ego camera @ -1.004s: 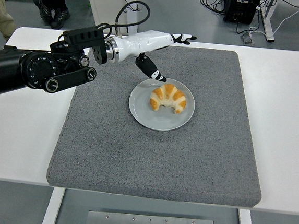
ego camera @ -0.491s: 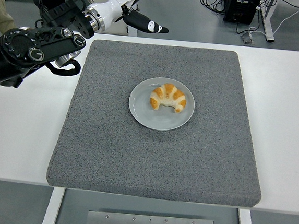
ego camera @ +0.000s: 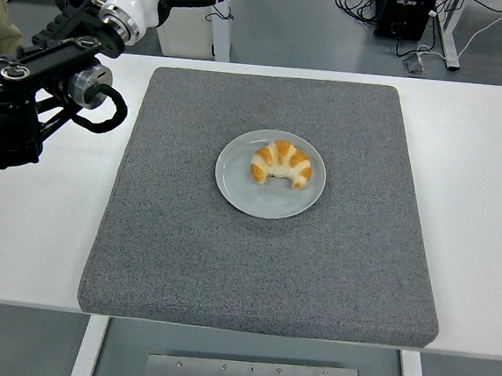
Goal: Place the bread on the plate
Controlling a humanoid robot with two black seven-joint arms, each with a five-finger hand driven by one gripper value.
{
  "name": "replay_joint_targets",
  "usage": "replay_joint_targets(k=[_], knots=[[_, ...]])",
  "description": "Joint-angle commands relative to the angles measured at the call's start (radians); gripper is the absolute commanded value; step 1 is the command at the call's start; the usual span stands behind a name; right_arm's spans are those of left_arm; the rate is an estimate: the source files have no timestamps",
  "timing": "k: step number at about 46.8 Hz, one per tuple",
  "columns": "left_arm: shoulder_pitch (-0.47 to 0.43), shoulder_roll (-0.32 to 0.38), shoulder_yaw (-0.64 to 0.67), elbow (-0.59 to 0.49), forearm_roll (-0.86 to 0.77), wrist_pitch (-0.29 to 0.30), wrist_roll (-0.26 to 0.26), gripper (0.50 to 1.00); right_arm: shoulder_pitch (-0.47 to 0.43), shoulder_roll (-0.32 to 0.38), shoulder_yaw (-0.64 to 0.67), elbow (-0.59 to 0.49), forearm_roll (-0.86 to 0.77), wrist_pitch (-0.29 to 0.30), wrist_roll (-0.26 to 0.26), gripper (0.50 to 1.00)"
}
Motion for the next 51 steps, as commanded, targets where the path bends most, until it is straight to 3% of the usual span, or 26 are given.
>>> replay_joint_targets(k=[1,13,26,51], knots=[[0.034,-0.007,-0.072,0.037,-0.001,-0.028,0.005,0.972,0.0,0.0,0.001,0.0,0.0,0.0,0.0,1.0],[0.114,-0.028,-0.233,0.159,-0.033,-0.146,0.036,0.972,0.0,0.0,0.001,0.0,0.0,0.0,0.0,1.0],[0.117,-0.172,-0.247,0.394,-0.09,-0.238,0.051,0.972,0.0,0.0,0.001,0.001,0.0,0.0,0.0,1.0],[0.203,-0.172,-0.305,0.417,-0.15,-0.246,0.04,0.972,-0.008,0.0,0.001,0.014,0.0,0.005,0.0,1.0]])
